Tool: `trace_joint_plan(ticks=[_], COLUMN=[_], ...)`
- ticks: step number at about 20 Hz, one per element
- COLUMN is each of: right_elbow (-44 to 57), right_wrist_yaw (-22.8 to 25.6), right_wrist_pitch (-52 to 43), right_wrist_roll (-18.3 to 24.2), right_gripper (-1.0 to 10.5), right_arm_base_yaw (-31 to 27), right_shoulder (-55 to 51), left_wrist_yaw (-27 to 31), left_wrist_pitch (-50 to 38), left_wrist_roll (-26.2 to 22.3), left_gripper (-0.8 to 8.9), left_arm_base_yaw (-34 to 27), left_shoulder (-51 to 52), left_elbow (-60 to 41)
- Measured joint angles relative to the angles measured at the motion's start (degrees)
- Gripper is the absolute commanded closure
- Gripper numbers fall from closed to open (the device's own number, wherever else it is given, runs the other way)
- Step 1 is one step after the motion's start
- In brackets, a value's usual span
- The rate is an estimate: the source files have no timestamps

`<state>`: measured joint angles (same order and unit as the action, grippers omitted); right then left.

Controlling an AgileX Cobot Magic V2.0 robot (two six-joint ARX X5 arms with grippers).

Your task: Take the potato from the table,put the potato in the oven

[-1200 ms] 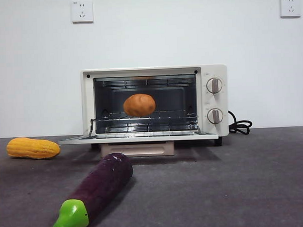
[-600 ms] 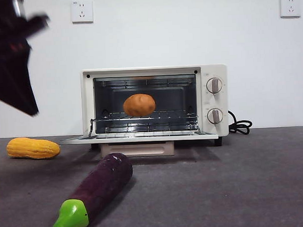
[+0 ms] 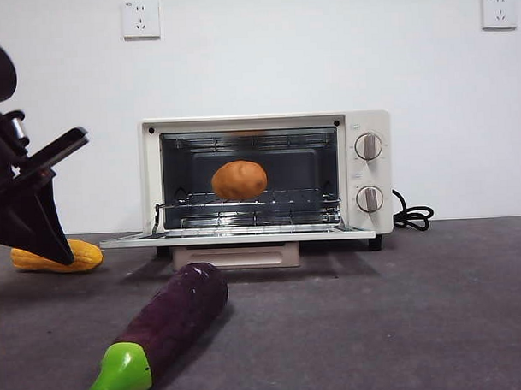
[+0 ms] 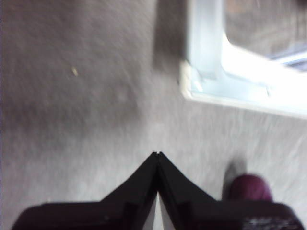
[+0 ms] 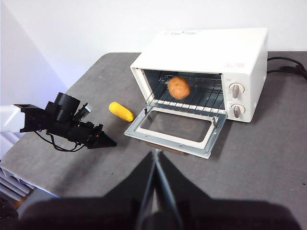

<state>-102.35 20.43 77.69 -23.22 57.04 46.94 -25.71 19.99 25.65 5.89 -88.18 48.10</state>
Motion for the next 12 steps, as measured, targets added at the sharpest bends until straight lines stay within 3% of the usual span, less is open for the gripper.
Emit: trace_joint_plan(ticks=[12], right_elbow=[0.0], right_wrist_yaw=[2.1], right_wrist_pitch=[0.0], right_wrist_roll=[-0.17], right_gripper=[9.6], right_arm_base_yaw=[0.0], right_shoulder=[0.07], left_wrist_yaw=[-1.46], left_wrist_pitch=[-8.07], left_wrist_roll=[8.5], left_gripper=[8.2], left_arm_base_yaw=[-0.96], left_shoulder=[-4.7], left_elbow=[0.0])
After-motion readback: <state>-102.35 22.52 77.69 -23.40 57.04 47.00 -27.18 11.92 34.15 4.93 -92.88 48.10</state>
